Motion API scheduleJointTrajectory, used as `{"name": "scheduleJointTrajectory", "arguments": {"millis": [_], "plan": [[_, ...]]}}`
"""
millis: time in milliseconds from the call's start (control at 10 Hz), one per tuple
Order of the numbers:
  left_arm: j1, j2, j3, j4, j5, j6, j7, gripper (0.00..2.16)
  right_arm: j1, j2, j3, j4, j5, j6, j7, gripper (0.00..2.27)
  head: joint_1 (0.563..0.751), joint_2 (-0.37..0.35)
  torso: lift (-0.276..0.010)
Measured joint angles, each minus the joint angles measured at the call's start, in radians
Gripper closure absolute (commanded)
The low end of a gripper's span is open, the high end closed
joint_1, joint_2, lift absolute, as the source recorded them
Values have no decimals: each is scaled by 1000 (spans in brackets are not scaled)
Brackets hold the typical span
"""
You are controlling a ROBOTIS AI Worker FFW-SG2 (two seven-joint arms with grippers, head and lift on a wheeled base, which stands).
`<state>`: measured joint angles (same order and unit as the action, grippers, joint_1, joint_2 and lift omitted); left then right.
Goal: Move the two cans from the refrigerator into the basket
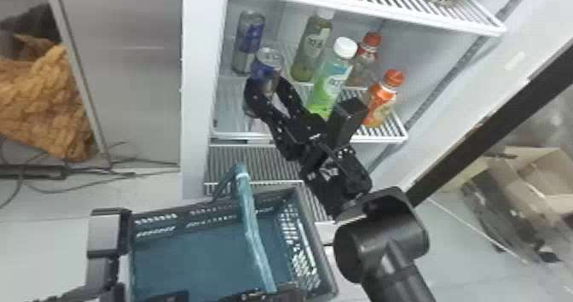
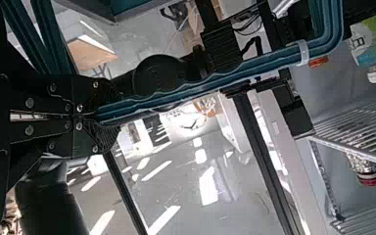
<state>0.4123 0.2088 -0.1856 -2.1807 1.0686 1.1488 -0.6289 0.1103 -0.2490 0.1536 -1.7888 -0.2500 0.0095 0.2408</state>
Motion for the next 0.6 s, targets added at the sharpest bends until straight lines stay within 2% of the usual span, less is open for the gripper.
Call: {"name": "scheduleJointTrajectory", "arguments": {"millis": [300,500,600], "plan": [[0,1,0,0,2,-1,0,1219,13,-7,0,-44,-29,8,1,1059,695,-321,-276],[0,1,2,0,2,-2,0,1219,83,-14,-27,-183,-46,100,20,1059,695,-321,-276],[0,1,3,0,2,-3,0,1219,146,-15,-63,-269,-46,159,29,1059,695,-329,-276]]}}
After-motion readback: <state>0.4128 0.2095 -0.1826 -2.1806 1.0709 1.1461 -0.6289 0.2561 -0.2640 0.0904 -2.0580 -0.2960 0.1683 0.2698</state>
